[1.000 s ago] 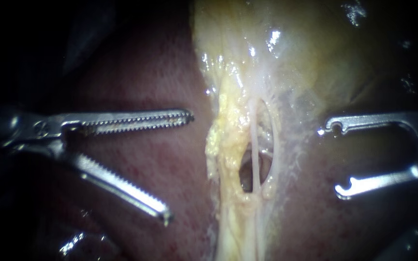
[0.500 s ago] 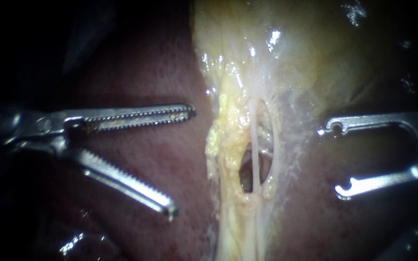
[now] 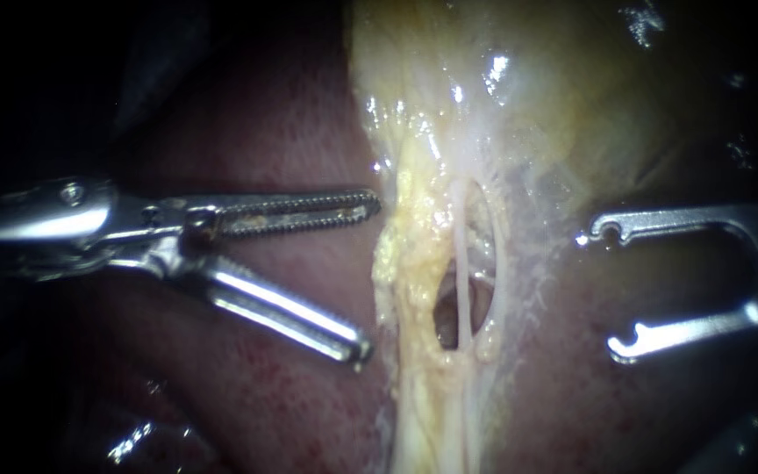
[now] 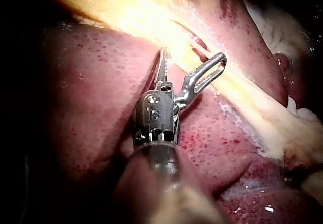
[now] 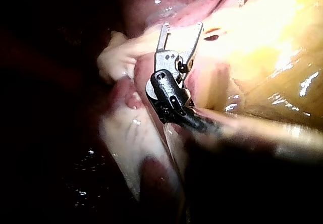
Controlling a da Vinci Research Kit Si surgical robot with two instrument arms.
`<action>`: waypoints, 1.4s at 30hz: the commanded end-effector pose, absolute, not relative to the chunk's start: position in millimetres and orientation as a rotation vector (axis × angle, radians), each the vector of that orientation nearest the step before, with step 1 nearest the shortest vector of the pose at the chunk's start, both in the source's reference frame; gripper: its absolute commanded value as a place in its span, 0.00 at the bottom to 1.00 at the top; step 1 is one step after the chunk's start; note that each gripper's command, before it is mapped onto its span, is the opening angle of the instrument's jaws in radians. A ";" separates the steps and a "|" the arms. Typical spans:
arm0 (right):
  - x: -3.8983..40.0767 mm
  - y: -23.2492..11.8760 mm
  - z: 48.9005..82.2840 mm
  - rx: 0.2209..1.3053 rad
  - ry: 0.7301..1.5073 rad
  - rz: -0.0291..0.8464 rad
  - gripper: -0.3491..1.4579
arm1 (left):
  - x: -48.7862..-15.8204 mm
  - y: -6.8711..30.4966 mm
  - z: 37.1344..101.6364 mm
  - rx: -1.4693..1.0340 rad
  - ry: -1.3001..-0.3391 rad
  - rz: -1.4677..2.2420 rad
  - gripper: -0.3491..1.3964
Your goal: Grabbing gallbladder
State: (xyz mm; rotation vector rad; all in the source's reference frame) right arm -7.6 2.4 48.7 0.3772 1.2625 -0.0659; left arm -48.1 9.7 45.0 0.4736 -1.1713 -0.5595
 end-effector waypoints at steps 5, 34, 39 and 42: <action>-7.6 2.5 48.7 0.377 1.263 -0.066 0.48 | -48.5 10.1 46.5 0.470 -1.160 -0.562 0.67; -7.7 2.3 48.9 0.376 1.263 -0.068 0.48 | -50.0 11.1 46.7 0.609 -1.039 -0.913 0.24; -7.7 2.3 48.9 0.376 1.263 -0.068 0.48 | -49.6 11.0 46.7 0.617 -1.018 -0.936 0.00; -7.7 2.3 48.9 0.376 1.263 -0.068 0.48 | -49.2 10.9 46.7 0.622 -1.006 -0.946 0.00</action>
